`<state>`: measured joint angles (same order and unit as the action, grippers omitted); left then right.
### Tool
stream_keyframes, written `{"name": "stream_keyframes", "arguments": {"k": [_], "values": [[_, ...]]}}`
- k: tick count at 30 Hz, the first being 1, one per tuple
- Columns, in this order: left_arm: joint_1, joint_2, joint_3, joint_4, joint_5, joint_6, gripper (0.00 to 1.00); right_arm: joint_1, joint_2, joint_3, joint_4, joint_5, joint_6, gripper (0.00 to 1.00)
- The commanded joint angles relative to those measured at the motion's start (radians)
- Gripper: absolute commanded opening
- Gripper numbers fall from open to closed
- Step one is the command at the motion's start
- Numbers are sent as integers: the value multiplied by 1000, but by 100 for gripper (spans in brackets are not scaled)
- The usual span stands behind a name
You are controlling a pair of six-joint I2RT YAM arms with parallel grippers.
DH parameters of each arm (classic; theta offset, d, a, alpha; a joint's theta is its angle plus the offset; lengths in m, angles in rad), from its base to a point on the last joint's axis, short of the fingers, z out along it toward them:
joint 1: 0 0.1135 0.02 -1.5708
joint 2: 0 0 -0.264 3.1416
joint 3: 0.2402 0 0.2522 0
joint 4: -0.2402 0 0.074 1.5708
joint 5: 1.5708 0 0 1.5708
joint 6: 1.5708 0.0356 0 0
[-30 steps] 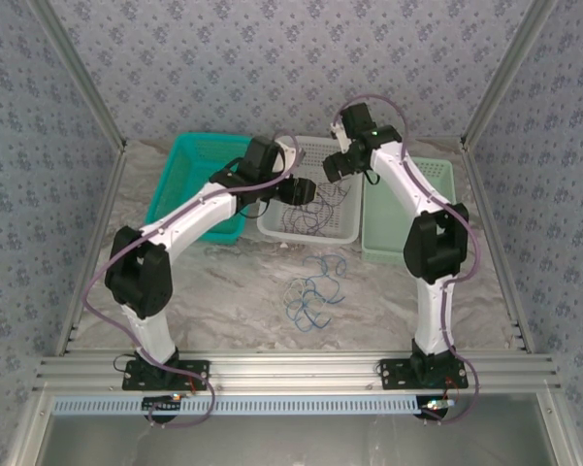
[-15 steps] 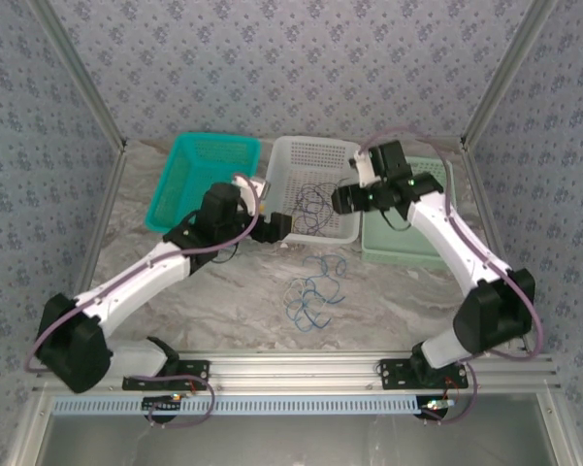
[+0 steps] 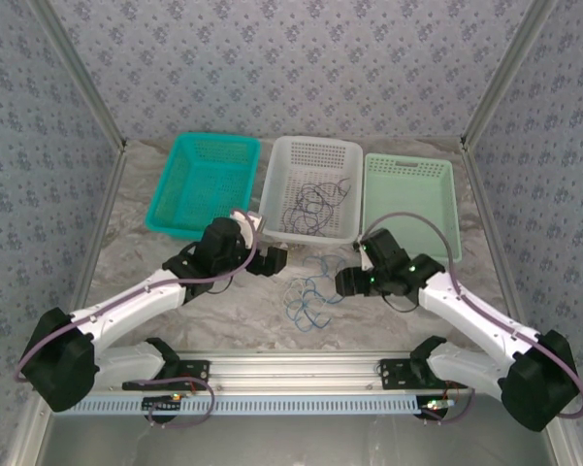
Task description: Untangle the cables
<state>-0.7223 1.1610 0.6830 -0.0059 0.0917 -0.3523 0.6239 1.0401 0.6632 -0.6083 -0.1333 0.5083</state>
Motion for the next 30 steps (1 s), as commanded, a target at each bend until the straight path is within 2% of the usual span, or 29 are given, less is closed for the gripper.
{"name": "stream_keyframes", "arguments": {"k": [1, 6, 16, 21, 27, 30], "values": [[-7, -6, 0, 63, -9, -31, 99, 47, -11, -66, 91, 61, 170, 68], [-7, -12, -13, 71, -7, -46, 99, 122, -12, -121, 151, 140, 262, 64], [-8, -22, -25, 73, -7, -60, 99, 135, 115, -167, 307, 157, 302, 47], [-8, -28, -29, 67, -13, -60, 99, 139, 139, -168, 326, 164, 304, 43], [-7, -25, -28, 70, -15, -63, 99, 139, 156, -173, 328, 165, 315, 25], [-7, -24, -27, 71, -15, -63, 99, 144, 162, -172, 331, 150, 323, 27]]}}
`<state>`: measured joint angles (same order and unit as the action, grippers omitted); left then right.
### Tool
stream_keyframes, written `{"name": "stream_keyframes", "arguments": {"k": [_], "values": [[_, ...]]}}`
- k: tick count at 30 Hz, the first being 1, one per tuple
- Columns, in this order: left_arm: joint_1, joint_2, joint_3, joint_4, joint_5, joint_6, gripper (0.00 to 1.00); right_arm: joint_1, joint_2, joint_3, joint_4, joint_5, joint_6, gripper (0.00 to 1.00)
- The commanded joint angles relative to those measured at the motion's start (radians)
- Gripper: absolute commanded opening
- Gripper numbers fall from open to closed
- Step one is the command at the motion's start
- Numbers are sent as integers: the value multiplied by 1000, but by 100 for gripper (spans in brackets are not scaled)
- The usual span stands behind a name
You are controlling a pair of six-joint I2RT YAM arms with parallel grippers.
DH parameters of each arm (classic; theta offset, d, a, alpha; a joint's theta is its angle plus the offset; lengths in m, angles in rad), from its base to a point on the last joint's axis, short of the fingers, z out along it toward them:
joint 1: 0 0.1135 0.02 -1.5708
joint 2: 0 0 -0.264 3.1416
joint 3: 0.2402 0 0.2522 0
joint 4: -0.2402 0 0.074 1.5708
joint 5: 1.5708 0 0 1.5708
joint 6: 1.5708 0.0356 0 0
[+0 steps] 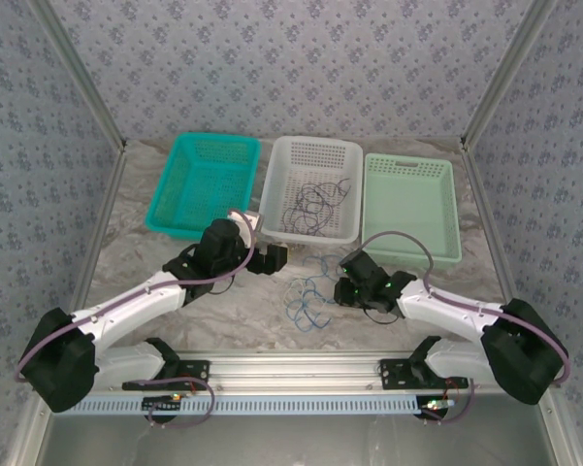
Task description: Untangle the cables
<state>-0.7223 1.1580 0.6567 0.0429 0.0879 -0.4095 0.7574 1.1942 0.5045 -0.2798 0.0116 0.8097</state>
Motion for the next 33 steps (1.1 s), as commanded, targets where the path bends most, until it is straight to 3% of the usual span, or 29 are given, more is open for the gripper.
{"name": "stream_keyframes", "arguments": {"k": [1, 4, 8, 16, 21, 24, 33], "values": [[-8, -20, -1, 23, -11, -7, 99, 12, 8, -13, 0, 2, 24, 31], [-8, -19, -1, 22, -12, -6, 99, 16, 3, -10, -12, 5, 32, 41], [-7, -18, -3, 20, -13, -8, 99, 22, -21, -11, -33, 14, 36, 42], [-7, -15, -5, 25, -13, -12, 99, 41, 41, -17, 7, 5, 55, 27], [-7, -16, -6, 19, -13, -12, 99, 45, 53, -23, 30, 27, 65, 12], [-7, -16, -8, 17, -16, -14, 99, 58, 10, -11, -9, 84, 63, 3], [-8, 2, -10, 43, 6, -25, 99, 71, -262, 11, -164, 317, 54, 0]]}}
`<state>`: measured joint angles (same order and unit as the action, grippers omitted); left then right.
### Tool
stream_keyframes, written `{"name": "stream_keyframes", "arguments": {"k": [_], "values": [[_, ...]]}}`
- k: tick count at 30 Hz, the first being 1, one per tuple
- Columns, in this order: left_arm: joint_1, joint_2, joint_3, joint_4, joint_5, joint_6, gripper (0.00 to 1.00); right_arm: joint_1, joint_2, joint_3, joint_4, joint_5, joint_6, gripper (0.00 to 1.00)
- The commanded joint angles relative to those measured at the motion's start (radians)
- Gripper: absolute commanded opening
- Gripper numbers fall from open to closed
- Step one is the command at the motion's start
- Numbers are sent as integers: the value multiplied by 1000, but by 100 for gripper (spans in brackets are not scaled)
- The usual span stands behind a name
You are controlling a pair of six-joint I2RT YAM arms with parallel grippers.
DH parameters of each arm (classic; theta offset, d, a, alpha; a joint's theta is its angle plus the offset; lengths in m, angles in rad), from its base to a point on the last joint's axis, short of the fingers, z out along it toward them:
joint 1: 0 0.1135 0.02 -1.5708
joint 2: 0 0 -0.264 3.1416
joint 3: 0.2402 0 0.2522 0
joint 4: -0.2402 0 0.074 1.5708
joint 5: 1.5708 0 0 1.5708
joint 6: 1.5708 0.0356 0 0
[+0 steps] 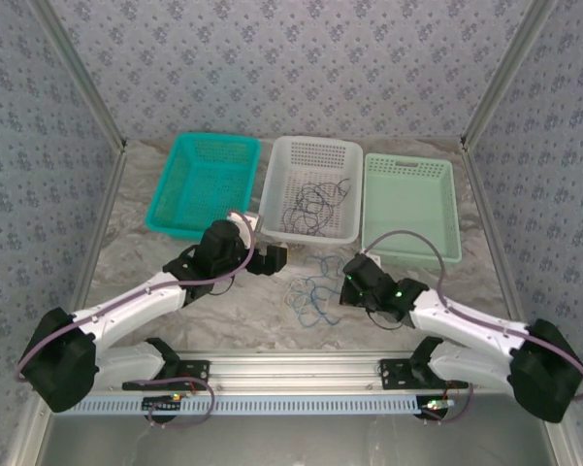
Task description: Untangle the cables
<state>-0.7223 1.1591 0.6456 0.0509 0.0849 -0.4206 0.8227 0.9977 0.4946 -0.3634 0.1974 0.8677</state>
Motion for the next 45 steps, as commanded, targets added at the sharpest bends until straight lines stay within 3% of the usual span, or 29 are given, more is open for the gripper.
{"name": "stream_keyframes", "arguments": {"k": [1, 11, 17, 27, 34, 38, 43, 45], "values": [[-11, 3, -2, 46, 17, -15, 99, 6, -94, 18, -79, 148, -4, 0], [-120, 97, -8, 220, 182, 47, 94, 2, -231, -64, 133, 203, 11, 0], [-166, 198, 4, 285, 187, 37, 83, 3, -209, -79, 216, 181, 42, 0], [-186, 276, 24, 356, 152, 32, 81, 2, -201, -142, 332, 151, 106, 0], [-191, 365, 76, 374, 169, 22, 70, 2, -187, -170, 421, 111, 130, 0], [-191, 392, 94, 376, 158, 20, 55, 3, -177, -177, 426, 105, 136, 0], [-190, 382, 102, 335, 129, 32, 16, 2, -188, -183, 395, 109, 141, 0], [-190, 357, 102, 309, 112, 44, 8, -2, -189, -165, 306, 125, 140, 22]]}}
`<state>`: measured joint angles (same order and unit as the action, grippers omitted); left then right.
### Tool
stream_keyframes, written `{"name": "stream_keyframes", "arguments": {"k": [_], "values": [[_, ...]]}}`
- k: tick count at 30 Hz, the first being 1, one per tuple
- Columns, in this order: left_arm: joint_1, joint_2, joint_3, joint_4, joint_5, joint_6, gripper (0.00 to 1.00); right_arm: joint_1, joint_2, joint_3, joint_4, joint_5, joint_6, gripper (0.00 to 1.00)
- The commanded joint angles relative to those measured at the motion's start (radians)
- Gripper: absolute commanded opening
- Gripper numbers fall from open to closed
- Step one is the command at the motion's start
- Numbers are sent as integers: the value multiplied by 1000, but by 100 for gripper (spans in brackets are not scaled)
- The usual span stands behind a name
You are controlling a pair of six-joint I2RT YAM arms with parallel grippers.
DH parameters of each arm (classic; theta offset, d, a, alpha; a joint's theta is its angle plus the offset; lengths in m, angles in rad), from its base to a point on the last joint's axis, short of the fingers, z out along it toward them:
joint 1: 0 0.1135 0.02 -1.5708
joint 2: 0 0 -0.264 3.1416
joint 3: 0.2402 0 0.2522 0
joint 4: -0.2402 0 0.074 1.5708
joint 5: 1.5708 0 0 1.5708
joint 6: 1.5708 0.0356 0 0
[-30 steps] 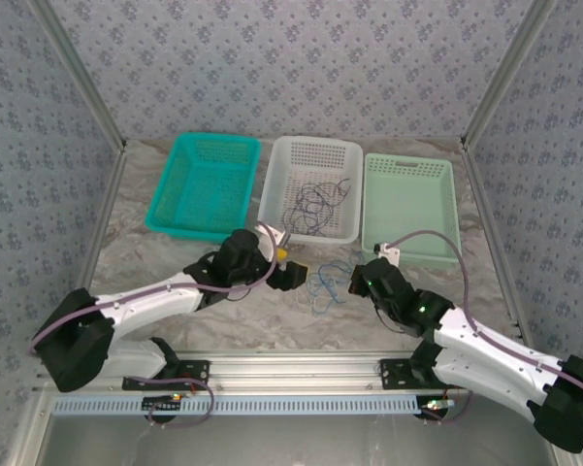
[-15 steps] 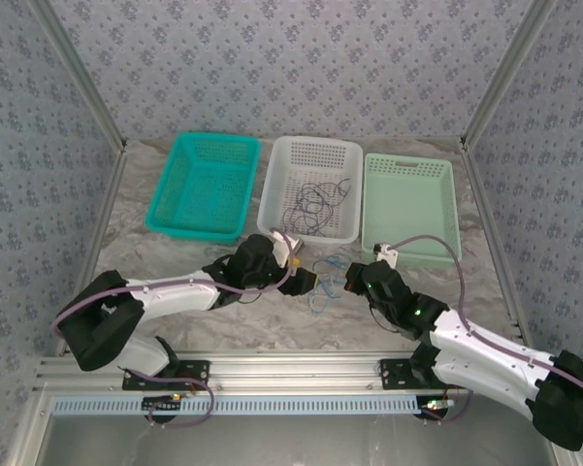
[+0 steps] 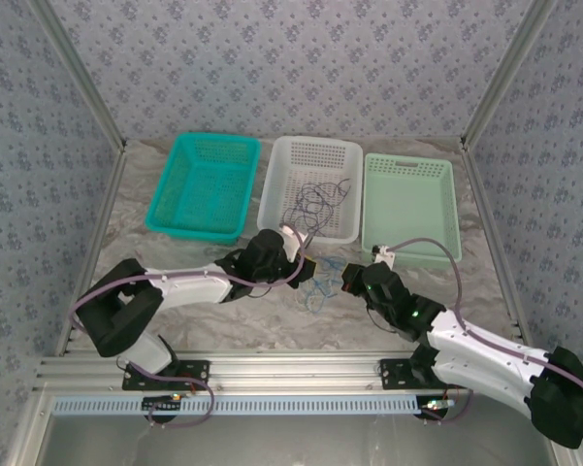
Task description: Untangle the cables
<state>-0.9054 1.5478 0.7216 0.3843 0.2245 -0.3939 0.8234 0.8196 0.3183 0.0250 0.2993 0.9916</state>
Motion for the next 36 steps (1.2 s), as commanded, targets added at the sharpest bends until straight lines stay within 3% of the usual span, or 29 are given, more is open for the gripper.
{"name": "stream_keyframes", "arguments": {"k": [1, 3, 6, 12, 17, 23, 31, 36], "values": [[-9, -45, 26, -39, -37, 21, 7, -5, -10, 25, -128, 30, 8, 36], [-9, -80, 33, -87, -73, 36, 4, -11, -12, 60, -243, 45, -19, 66], [-10, -125, 55, -178, -140, 59, 2, -19, -29, 109, -380, 79, -48, 78], [-71, -185, 113, -360, -364, 156, 2, -36, -96, 100, -368, 79, -52, 85], [-115, -169, 160, -436, -437, 217, 2, -32, -69, 75, -240, 19, -92, 86], [-134, -158, 171, -423, -462, 213, 2, -5, 40, 77, -101, -40, -159, 88], [-195, -143, 206, -439, -619, 251, 2, 36, 231, 141, 40, -94, -169, 89], [-249, -148, 219, -431, -727, 298, 2, 70, 332, 167, 80, -55, -131, 89]]}}
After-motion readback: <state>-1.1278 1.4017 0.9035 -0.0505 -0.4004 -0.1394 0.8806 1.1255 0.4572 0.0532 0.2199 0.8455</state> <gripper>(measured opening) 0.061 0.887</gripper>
